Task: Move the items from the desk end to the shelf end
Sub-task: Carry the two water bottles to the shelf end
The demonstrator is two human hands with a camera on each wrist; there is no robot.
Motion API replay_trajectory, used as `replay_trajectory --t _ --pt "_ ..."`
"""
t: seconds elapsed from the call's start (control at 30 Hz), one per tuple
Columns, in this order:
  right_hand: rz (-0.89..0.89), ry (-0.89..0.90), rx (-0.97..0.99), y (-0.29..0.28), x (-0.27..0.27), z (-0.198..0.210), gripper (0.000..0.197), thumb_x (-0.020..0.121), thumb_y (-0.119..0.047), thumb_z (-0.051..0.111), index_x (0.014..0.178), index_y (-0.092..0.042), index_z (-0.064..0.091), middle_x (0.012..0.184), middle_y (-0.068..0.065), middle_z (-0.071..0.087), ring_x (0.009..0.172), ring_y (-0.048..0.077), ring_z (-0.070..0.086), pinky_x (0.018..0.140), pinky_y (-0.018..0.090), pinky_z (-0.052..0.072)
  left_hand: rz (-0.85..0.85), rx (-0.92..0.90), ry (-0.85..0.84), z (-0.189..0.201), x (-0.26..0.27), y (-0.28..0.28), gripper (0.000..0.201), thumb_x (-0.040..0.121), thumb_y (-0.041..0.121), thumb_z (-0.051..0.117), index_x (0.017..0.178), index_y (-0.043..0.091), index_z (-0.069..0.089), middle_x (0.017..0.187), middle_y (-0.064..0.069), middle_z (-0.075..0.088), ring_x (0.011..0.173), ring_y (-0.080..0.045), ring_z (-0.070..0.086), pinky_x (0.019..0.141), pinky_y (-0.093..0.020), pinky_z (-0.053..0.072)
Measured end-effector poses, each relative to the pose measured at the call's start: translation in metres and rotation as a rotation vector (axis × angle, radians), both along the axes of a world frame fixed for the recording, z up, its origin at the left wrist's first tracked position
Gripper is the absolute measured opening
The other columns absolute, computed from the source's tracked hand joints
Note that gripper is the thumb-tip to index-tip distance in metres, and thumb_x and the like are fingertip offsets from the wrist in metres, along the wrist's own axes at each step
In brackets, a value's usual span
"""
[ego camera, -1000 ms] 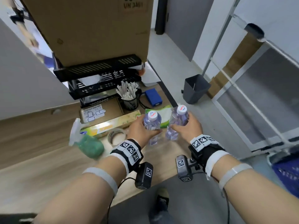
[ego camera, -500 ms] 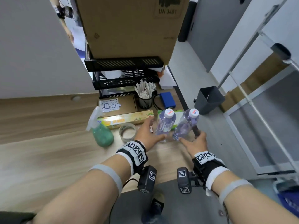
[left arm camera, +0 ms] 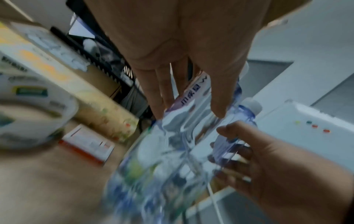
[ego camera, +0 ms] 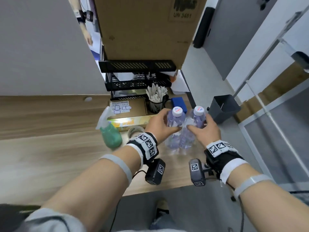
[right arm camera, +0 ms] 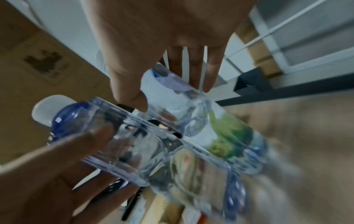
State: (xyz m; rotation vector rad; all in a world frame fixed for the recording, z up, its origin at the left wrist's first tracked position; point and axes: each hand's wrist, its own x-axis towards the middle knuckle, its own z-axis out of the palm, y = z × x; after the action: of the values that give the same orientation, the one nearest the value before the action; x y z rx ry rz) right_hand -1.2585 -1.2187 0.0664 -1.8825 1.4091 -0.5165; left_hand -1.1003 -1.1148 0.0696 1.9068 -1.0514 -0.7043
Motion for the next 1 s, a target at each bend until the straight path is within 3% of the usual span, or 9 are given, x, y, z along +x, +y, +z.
replay_trajectory --t 0.1,0.23,0.33,0.4,0.57,0.7,0.83,0.9,1.0 --pt "0.152 -0.05 -0.083 -0.016 0.034 0.054 0.034 0.073 -0.037 0.076 0.095 -0.02 0.056 0.087 0.001 0.062 0.082 0.025 0.059 0.069 0.028 0.039 0.063 -0.055 -0.063 0.062 0.028 -0.001 0.068 0.062 0.053 0.087 0.119 0.026 0.062 0.107 0.009 0.072 0.093 -0.009 0.068 0.085 -0.03 0.055" --pt "0.379 -0.142 -0.189 -0.021 0.096 0.133 0.037 0.072 -0.043 0.074 0.096 -0.021 0.056 0.09 -0.002 0.064 0.082 0.023 0.059 0.068 0.033 0.042 0.227 -0.149 -0.097 0.136 0.084 0.023 0.065 0.057 0.056 0.085 0.11 0.027 0.063 0.098 0.008 0.074 0.091 -0.013 0.071 0.084 -0.041 0.059" --pt "0.505 -0.241 -0.21 -0.006 0.141 0.171 0.039 0.07 -0.043 0.076 0.099 -0.028 0.055 0.089 -0.012 0.063 0.08 0.015 0.059 0.068 0.03 0.042 0.357 -0.206 -0.079 0.163 0.123 0.062 0.066 0.055 0.045 0.087 0.113 0.024 0.062 0.098 0.001 0.075 0.092 -0.018 0.072 0.081 -0.047 0.061" --pt "0.584 -0.262 -0.209 0.008 0.172 0.181 0.042 0.069 -0.041 0.078 0.101 -0.029 0.054 0.093 -0.01 0.064 0.082 0.014 0.06 0.069 0.03 0.044 0.446 -0.211 -0.082 0.167 0.15 0.087 0.065 0.062 0.032 0.091 0.118 0.02 0.06 0.103 -0.003 0.073 0.094 -0.019 0.071 0.084 -0.047 0.061" --pt "0.755 -0.184 -0.182 0.046 0.249 0.17 0.055 0.067 -0.029 0.084 0.114 -0.023 0.055 0.108 -0.004 0.067 0.096 0.018 0.064 0.086 0.034 0.051 0.615 -0.158 -0.103 0.133 0.224 0.142 0.071 0.064 0.024 0.092 0.126 0.014 0.057 0.111 -0.006 0.07 0.099 -0.024 0.069 0.089 -0.048 0.059" --pt "0.809 -0.018 -0.207 0.072 0.315 0.153 0.062 0.066 -0.023 0.082 0.121 -0.021 0.055 0.11 -0.003 0.066 0.097 0.02 0.063 0.084 0.03 0.05 0.639 -0.062 -0.11 0.089 0.28 0.171 0.067 0.066 0.022 0.091 0.123 0.016 0.057 0.109 -0.001 0.068 0.101 -0.022 0.067 0.093 -0.039 0.055" --pt "0.789 0.182 -0.193 0.083 0.381 0.126 0.066 0.069 -0.027 0.081 0.126 -0.019 0.049 0.105 -0.005 0.057 0.092 0.019 0.055 0.079 0.025 0.042 0.645 -0.02 -0.055 0.042 0.338 0.179 0.072 0.064 0.023 0.092 0.125 0.019 0.054 0.117 -0.006 0.069 0.103 -0.023 0.066 0.097 -0.044 0.054" --pt "0.741 0.285 -0.148 0.083 0.412 0.107 0.066 0.065 -0.037 0.081 0.12 -0.022 0.048 0.101 -0.006 0.055 0.088 0.021 0.055 0.075 0.026 0.04 0.629 -0.006 -0.027 0.022 0.364 0.176 0.072 0.065 0.022 0.092 0.126 0.019 0.054 0.12 -0.006 0.068 0.104 -0.023 0.065 0.098 -0.044 0.053" --pt "0.676 0.384 -0.097 0.082 0.451 0.071 0.057 0.054 -0.059 0.072 0.096 -0.024 0.054 0.086 -0.003 0.058 0.083 0.027 0.063 0.068 0.027 0.04 0.594 0.011 -0.009 0.001 0.396 0.167 0.071 0.065 0.024 0.091 0.125 0.02 0.054 0.12 -0.005 0.067 0.104 -0.025 0.065 0.096 -0.043 0.054"
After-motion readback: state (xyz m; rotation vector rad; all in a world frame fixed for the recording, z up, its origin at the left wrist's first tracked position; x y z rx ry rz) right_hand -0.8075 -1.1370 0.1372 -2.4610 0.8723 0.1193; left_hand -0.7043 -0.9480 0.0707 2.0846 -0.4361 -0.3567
